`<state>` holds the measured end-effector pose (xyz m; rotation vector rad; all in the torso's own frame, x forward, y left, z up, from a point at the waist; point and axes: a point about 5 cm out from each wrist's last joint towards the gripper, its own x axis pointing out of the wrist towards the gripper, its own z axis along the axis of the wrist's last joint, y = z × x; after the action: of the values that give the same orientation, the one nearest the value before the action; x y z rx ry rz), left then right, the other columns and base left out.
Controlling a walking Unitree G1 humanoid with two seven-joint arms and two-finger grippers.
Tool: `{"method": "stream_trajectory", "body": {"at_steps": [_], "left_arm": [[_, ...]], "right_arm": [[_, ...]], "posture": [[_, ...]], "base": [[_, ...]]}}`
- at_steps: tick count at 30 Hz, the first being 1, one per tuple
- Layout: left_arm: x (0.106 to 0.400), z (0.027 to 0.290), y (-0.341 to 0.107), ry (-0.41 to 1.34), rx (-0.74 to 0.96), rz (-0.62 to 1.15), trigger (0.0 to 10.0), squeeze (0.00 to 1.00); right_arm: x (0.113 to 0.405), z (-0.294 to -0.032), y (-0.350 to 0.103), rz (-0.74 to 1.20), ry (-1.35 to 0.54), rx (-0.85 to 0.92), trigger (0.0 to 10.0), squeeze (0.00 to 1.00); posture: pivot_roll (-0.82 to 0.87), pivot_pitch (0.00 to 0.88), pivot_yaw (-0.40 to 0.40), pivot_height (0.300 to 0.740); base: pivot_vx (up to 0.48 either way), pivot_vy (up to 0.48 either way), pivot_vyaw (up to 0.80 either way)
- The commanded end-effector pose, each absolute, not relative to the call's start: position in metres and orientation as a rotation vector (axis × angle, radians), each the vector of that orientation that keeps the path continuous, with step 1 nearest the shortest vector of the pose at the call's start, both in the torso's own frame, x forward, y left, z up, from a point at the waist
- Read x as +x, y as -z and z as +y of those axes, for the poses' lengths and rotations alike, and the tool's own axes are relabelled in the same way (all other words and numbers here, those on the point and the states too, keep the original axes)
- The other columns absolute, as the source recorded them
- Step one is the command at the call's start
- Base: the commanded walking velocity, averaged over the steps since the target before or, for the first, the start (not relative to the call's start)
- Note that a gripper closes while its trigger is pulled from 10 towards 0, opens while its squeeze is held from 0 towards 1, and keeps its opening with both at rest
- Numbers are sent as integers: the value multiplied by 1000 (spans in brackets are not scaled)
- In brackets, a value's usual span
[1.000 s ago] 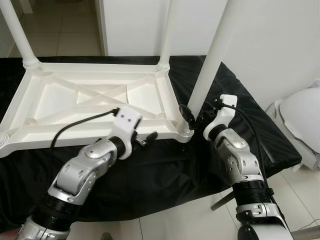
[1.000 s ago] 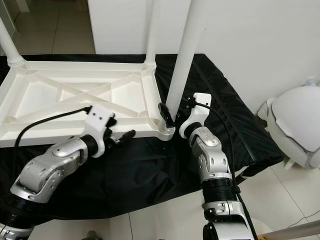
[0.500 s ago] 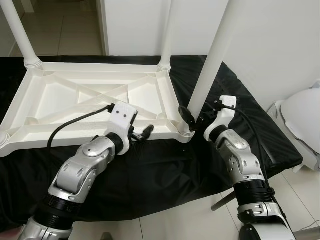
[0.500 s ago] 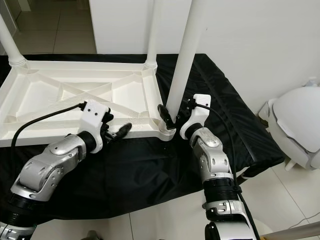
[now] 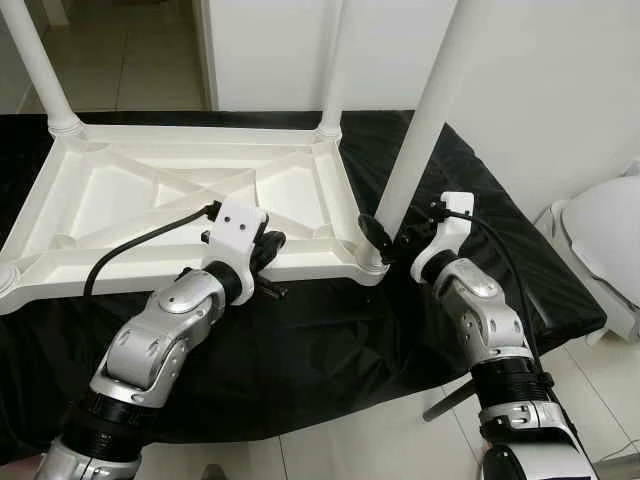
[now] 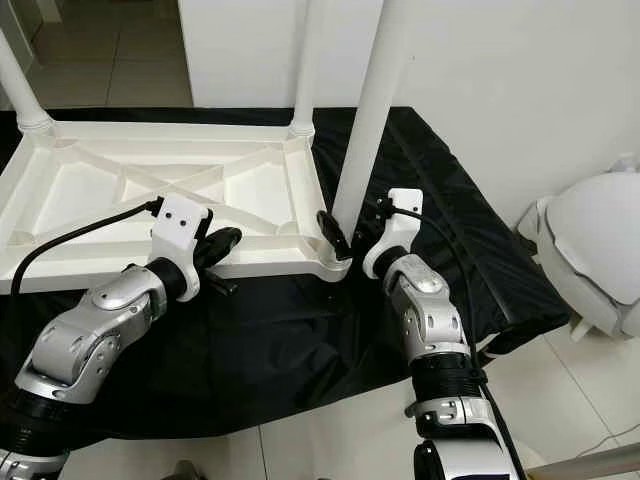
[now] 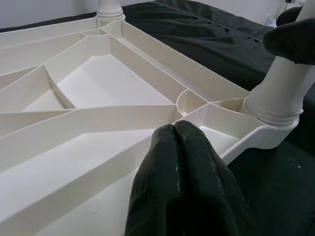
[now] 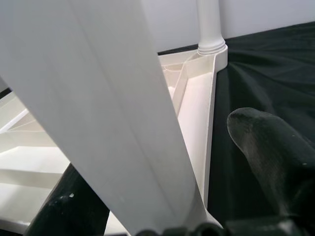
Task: Building children table
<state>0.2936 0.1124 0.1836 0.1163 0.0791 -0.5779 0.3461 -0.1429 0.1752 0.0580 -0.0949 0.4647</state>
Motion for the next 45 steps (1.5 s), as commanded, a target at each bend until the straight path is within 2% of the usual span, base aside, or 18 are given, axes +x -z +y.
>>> {"method": "stream_trajectory", "body": {"at_steps": [1,2,7,8,10,11,13,14,16,18,25,26,27,29,33,36,38,45], "left_arm": [[290,111,-185,622,127,74,0,0],[290,113,-184,624,138,84,10000,0],[281,119,-184,691,202,99,10000,0],[277,123,-184,709,212,109,10000,0],[274,126,-185,718,217,116,10000,0],[264,133,-184,766,269,146,10000,0],[264,133,-184,766,269,146,10000,0],[258,137,-182,791,293,183,10000,0],[249,144,-178,822,319,236,10000,0],[234,157,-165,850,332,370,10000,0],[235,165,-152,782,313,471,10000,0],[248,180,-135,599,304,563,10000,0],[248,180,-135,599,304,563,10000,0],[255,190,-127,493,313,604,10000,0],[258,195,-126,450,313,612,10000,0],[274,227,-133,212,261,600,10000,0],[276,233,-134,172,251,595,10000,0],[276,238,-147,194,228,568,10000,0]], "right_arm": [[347,-144,-174,-94,-471,62,10000,0],[347,-144,-175,-98,-471,59,10000,0],[347,-144,-175,-106,-477,80,10000,0],[347,-144,-176,-108,-481,83,4902,0],[347,-144,-176,-111,-484,84,4902,0],[346,-144,-177,-113,-490,81,3882,0],[346,-144,-177,-113,-490,81,3882,0],[347,-144,-177,-110,-492,80,10000,0],[346,-144,-177,-105,-496,76,10000,0],[346,-144,-176,-100,-503,67,10000,0],[345,-144,-175,-98,-511,66,10000,0],[344,-142,-175,-97,-526,68,10000,0],[344,-142,-175,-97,-526,68,10000,0],[343,-141,-175,-97,-539,69,10000,0],[343,-141,-175,-98,-546,70,10000,0],[341,-140,-175,-95,-552,73,10000,0],[340,-140,-175,-95,-552,74,10000,0],[340,-142,-175,-94,-552,71,10000,0]], "posture": [[20,63,-87,740],[19,63,-88,740],[19,64,-87,740],[17,66,-87,740],[17,67,-87,740],[13,70,-86,740],[13,70,-86,740],[11,71,-85,740],[12,75,-84,740],[12,79,-84,740],[14,81,-86,740],[12,84,-88,740],[12,84,-88,740],[11,84,-88,740],[10,86,-88,740],[2,89,-85,740],[1,89,-85,740],[1,92,-82,740]], "base": [[0,0,0],[0,0,0],[0,0,0],[0,0,0],[0,0,0],[0,0,0],[0,0,0],[0,0,0],[0,0,0],[0,0,0],[0,0,0],[0,0,0],[0,0,0],[0,0,0],[0,0,0],[0,0,0],[0,0,0],[0,0,0]]}}
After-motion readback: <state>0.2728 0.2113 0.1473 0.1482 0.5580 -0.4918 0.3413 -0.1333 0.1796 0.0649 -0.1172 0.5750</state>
